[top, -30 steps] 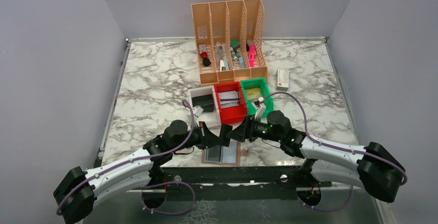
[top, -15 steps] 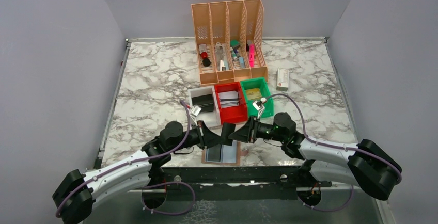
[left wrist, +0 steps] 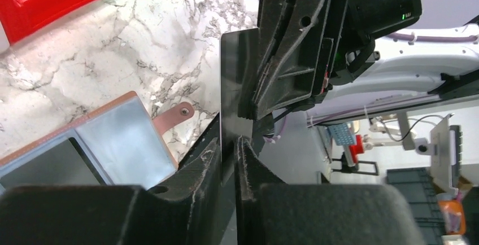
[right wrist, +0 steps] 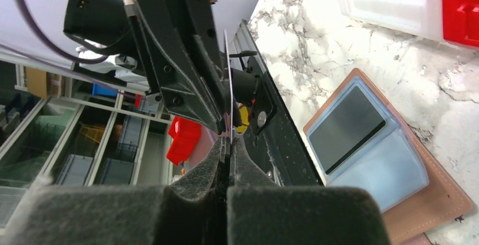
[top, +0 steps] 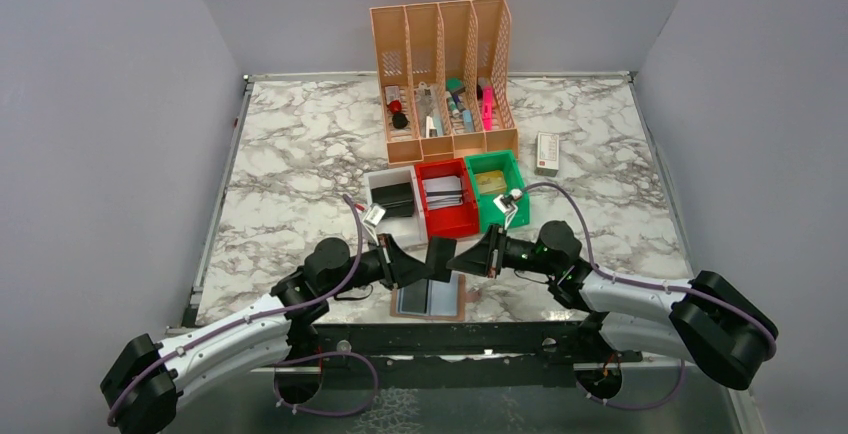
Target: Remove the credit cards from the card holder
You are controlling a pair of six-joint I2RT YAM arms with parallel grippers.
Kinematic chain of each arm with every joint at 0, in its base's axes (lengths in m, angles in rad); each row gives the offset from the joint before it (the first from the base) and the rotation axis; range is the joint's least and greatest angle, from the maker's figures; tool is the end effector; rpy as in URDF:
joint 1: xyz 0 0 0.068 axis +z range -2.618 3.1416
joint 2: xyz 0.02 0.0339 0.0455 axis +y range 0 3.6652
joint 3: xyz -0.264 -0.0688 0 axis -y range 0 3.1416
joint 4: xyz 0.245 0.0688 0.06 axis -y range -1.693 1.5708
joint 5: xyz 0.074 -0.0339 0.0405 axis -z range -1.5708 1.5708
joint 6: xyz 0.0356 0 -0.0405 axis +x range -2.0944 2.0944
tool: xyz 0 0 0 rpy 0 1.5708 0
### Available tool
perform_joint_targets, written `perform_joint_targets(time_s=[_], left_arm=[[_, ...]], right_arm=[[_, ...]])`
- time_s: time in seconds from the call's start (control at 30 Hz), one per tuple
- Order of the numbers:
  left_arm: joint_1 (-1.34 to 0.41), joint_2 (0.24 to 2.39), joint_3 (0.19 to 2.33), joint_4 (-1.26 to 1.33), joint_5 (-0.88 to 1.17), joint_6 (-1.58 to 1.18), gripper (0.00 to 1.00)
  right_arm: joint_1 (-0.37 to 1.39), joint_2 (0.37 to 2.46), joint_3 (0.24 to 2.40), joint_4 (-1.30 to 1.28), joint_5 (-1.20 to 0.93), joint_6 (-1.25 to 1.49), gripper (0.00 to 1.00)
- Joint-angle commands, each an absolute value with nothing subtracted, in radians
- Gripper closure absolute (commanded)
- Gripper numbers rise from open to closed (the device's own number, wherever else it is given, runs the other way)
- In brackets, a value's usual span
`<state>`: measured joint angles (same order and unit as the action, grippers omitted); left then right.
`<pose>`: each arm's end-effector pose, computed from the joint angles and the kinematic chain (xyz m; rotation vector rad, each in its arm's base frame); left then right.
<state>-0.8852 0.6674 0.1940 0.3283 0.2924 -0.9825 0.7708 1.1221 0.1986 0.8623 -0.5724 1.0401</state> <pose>0.0965 -0.1342 0.2030 0.1563 2.0004 -1.5576 0.1335 0.1565 0.1858 -0.2673 1.9621 1.7590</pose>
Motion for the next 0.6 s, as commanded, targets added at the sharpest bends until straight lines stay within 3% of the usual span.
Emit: perform_joint_targets(time_s=[0.0, 0.07, 0.2, 0.33, 0.57], left_arm=[[-0.881, 0.655, 0.184, 0.328, 0.286, -0.971, 0.71], [-0.881, 0.654, 0.21, 0.242, 0.252, -0.944, 0.5], [-0.882, 0.638, 0.323, -0.042, 0.101, -0.858, 0.29], [-0.882, 0.647, 0.445, -0.333, -0.121, -0.815, 0.22], [-0.857, 0.812, 0.678, -0.619, -0.379, -0.708, 0.08]], right_arm=[[0.765, 1.112, 0.189, 0.929, -0.602, 1.053, 0.99], [0.763, 1.103, 0.19, 0.887, -0.576, 1.045, 0.99], [0.762, 1.064, 0.21, 0.722, -0.499, 0.995, 0.99], [0.762, 1.023, 0.289, 0.485, -0.4, 0.887, 0.99], [0.762, 1.064, 0.496, 0.192, -0.258, 0.664, 0.99]])
